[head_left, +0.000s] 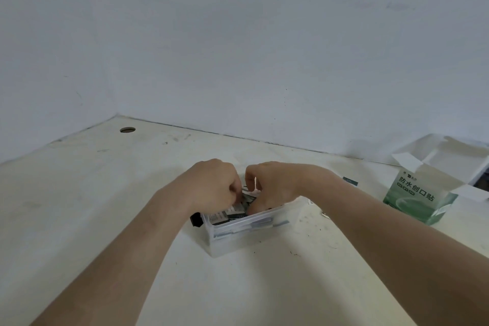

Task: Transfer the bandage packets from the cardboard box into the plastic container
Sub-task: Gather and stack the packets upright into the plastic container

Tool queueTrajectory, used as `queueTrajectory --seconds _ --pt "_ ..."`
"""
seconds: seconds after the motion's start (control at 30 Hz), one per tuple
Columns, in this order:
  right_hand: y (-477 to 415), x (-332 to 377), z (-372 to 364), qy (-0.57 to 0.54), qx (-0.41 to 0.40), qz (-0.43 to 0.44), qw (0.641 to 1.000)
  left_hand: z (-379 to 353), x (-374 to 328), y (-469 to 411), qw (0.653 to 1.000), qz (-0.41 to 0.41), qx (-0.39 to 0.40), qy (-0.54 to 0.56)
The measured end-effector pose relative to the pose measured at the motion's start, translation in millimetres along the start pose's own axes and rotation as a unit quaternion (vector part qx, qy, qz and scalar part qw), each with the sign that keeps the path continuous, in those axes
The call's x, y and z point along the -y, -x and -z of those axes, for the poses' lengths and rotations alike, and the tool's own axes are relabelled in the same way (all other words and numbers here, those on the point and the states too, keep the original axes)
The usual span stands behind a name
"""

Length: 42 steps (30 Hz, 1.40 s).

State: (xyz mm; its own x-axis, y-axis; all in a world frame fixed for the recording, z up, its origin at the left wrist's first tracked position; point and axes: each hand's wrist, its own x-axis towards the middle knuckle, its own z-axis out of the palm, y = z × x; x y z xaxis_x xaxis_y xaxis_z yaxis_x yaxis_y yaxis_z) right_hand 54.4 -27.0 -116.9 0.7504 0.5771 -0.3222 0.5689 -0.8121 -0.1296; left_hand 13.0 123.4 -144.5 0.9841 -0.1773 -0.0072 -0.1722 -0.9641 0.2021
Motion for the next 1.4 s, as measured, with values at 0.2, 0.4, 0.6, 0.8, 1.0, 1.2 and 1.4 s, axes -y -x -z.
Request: queueTrajectory --seconds 0.2,0.4,0.6,0.8,1.0,1.2,1.4 --pt "1 4 6 -0.003 -0.003 -0.009 1.0 2 -4 1 1.0 -0.004 0.005 0.008" --pt "0 -2 5 -0.073 -0.08 0.009 0.994 3 -6 4 0.998 -0.012 -0.052 0.028" --pt "43 -53 32 -0.361 -0.32 -0.005 0.876 16 -42 16 0.975 -0.062 -0.199 0.069" --pt "52 -139 -18 -0.349 -0.299 -0.187 0.868 -32 -138 10 0.97 -0.164 -0.144 0.104" --pt "40 -173 -82 -0.262 -0.235 -0.212 0.912 -101 -171 -50 0.998 -0.035 0.003 0.055" --pt "35 -182 -87 -0.154 -0.208 -0.203 0.944 -113 -167 -72 0.998 -0.007 -0.052 0.022" --pt "55 -182 -89 -0.26 -0.226 -0.097 0.934 -111 -160 -68 0.98 -0.031 -0.159 0.112"
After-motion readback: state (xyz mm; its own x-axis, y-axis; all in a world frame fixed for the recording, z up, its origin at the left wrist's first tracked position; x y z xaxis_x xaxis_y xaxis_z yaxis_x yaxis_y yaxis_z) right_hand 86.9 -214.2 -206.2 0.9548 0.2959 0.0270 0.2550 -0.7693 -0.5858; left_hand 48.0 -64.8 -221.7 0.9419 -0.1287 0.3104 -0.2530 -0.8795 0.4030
